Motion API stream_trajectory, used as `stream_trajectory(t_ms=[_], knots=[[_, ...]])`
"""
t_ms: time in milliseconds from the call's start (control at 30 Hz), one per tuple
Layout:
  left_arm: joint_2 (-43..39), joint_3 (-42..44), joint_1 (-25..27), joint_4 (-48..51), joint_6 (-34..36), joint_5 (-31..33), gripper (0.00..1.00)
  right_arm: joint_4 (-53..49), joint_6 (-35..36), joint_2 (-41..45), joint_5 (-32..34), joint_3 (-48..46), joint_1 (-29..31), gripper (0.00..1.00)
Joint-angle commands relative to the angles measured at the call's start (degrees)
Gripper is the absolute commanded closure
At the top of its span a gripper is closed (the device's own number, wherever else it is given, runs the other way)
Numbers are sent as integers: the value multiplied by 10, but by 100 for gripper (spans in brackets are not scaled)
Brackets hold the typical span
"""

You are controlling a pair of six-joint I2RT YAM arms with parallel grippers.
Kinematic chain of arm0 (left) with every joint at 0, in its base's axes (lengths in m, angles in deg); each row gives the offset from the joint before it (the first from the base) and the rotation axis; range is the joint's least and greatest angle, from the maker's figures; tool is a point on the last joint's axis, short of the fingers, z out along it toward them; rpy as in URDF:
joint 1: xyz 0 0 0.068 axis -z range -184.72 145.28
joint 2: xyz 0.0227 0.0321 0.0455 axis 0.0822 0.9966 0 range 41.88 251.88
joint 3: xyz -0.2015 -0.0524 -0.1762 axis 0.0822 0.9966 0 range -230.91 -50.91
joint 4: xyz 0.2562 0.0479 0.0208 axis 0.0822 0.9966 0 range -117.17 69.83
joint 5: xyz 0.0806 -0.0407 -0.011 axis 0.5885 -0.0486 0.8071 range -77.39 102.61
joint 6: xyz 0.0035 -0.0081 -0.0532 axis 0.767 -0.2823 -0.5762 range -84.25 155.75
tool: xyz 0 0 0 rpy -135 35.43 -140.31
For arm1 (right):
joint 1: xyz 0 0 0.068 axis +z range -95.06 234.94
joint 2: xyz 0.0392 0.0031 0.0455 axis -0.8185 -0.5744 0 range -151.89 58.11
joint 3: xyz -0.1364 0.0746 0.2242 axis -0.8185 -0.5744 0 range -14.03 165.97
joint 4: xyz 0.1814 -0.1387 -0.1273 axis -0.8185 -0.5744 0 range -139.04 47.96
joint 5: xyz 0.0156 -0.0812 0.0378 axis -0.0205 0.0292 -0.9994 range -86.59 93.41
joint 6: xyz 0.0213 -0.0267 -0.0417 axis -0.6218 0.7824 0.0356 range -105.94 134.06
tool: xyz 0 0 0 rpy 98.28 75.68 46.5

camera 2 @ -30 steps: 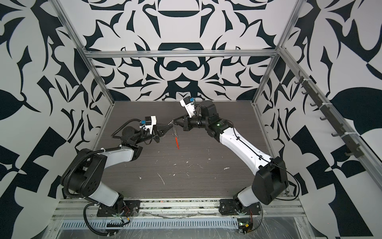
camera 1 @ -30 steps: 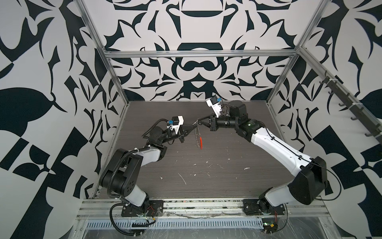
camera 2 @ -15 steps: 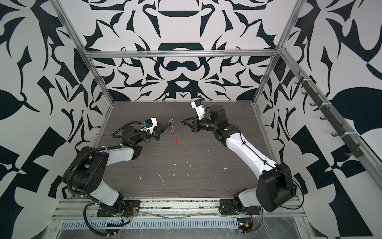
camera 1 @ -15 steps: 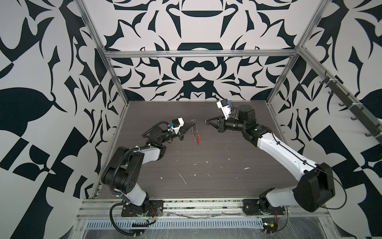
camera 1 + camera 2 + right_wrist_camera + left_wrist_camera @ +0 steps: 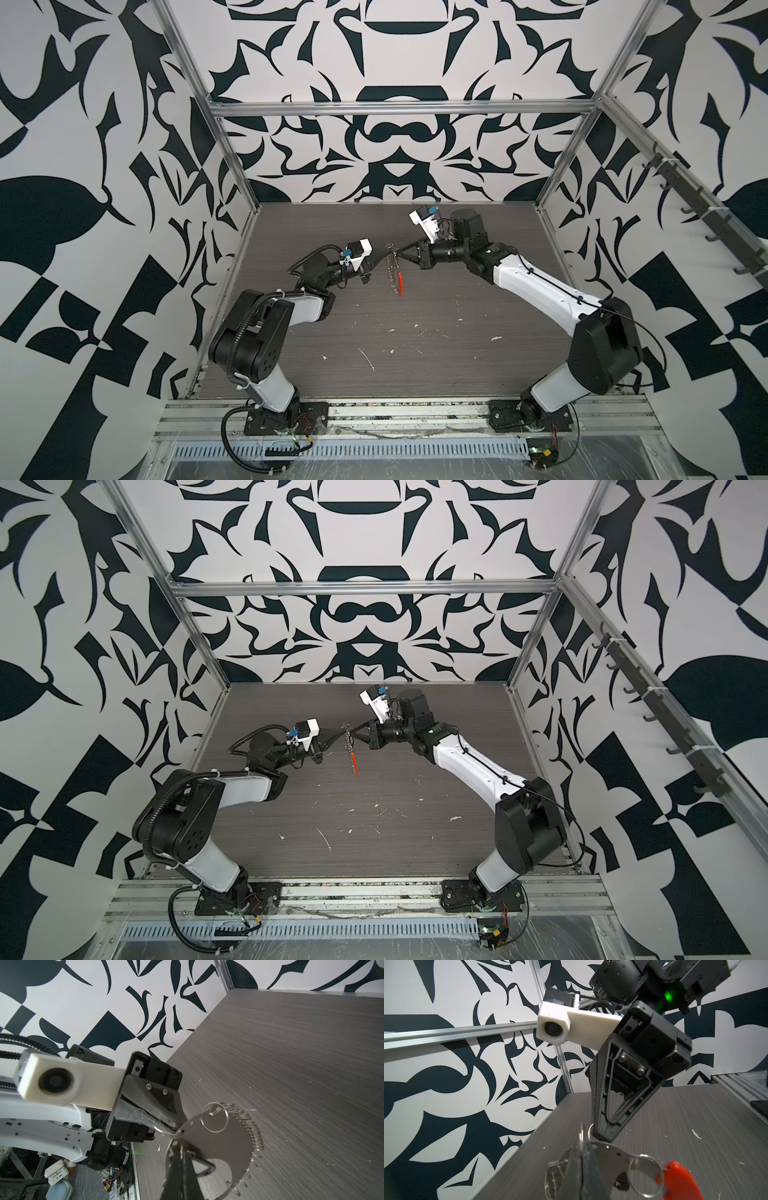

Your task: Put the keys on the keyring

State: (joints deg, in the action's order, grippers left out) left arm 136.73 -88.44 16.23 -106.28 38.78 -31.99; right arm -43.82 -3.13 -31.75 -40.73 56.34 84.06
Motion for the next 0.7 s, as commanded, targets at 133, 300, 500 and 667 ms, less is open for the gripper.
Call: stream_trajectory(t_ms=[133,300,500,667], knots=[[6,-13,-3,-35,-20,-14,100,48,-13,18,-8,23,4,100],[-14,-10,9,-35,-59,-1,100,49,-42,14,28,32,4,100],[-25,-10,25,-34,-117,32,100,42,-69,13,24,42,3,100],[-32,-6,46,-15,-131,74,100,7,-79,-8,14,74,3,100]])
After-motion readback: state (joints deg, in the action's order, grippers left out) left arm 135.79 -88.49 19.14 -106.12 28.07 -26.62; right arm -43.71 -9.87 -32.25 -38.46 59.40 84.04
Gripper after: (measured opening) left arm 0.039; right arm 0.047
